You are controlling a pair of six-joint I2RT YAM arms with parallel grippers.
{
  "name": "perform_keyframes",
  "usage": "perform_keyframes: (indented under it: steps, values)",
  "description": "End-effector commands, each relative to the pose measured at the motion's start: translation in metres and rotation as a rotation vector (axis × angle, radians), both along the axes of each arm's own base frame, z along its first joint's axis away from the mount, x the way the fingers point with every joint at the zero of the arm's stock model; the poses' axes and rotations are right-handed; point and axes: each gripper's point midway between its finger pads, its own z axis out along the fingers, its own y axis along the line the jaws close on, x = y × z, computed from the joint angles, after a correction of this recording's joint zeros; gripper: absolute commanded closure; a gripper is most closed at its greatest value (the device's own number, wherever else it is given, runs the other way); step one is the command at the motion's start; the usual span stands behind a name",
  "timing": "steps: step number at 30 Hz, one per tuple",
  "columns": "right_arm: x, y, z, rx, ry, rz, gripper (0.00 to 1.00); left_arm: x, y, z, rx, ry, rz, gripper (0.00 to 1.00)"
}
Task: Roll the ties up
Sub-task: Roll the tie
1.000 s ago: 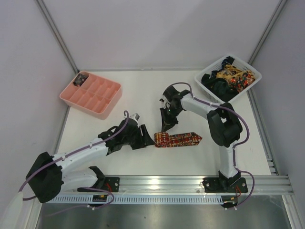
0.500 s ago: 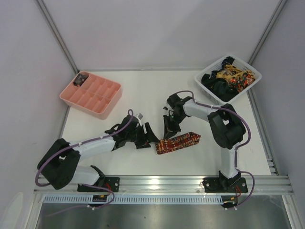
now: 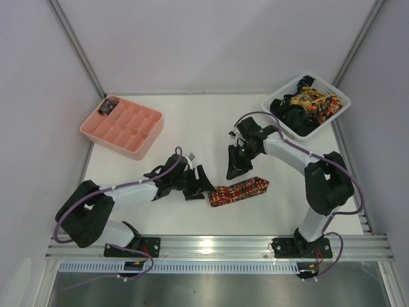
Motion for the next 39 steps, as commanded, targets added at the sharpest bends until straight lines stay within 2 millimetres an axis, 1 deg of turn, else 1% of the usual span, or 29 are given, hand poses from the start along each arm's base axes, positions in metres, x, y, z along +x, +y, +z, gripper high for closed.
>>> perform_keyframes:
  steps: [1,2,3,5,6,10,13,17,20,24,32,35,36,37,38,39]
  values:
    - [-0.023,-0.01,0.004,0.003,-0.02,0.051,0.82,0.009,-0.012,0.017,-0.066,-0.025,0.008,0.27]
    - [-0.025,-0.008,0.006,0.018,-0.037,0.057,0.83,0.007,-0.013,0.015,-0.062,-0.014,0.007,0.28]
    - [-0.032,-0.011,0.005,0.023,-0.036,0.059,0.86,0.008,-0.013,0.015,-0.063,-0.014,0.012,0.28]
    - [-0.039,-0.009,0.003,0.049,-0.011,0.057,0.9,0.007,-0.015,0.014,-0.069,-0.013,0.017,0.29]
    - [-0.044,-0.006,0.0,0.068,0.008,0.062,0.91,0.008,-0.016,0.013,-0.069,-0.01,0.015,0.29]
    - [-0.053,0.002,-0.011,0.075,0.031,0.072,0.92,0.007,-0.02,0.007,-0.052,0.008,0.003,0.29]
    - [-0.055,0.01,-0.017,0.085,0.038,0.085,0.92,0.006,-0.022,0.005,-0.038,0.017,0.01,0.29]
    - [-0.051,0.015,-0.022,0.08,0.028,0.089,0.92,0.005,-0.024,0.006,-0.043,0.022,0.018,0.29]
    - [-0.05,0.014,-0.032,0.061,0.036,0.088,0.92,0.008,-0.029,0.01,-0.045,0.015,0.008,0.3]
    - [-0.05,0.011,-0.044,0.033,0.047,0.088,0.92,0.013,-0.04,0.022,-0.058,-0.004,-0.016,0.31]
    - [-0.047,0.005,-0.044,0.027,0.036,0.073,0.92,0.008,-0.062,0.032,-0.068,-0.002,-0.072,0.31]
    - [-0.045,-0.001,-0.045,0.029,0.045,0.051,0.92,0.008,-0.069,0.035,-0.07,-0.002,-0.087,0.31]
    - [-0.046,-0.009,-0.046,0.028,0.062,0.025,0.91,0.012,-0.075,0.043,-0.057,-0.021,-0.09,0.32]
    - [-0.046,-0.009,-0.047,0.028,0.062,0.025,0.91,0.012,-0.074,0.043,-0.055,-0.025,-0.094,0.32]
    - [-0.046,-0.014,-0.047,0.037,0.061,0.006,0.91,0.014,-0.073,0.043,-0.042,-0.025,-0.088,0.32]
    - [-0.045,-0.016,-0.047,0.043,0.066,-0.006,0.91,0.017,-0.076,0.046,-0.041,-0.034,-0.088,0.32]
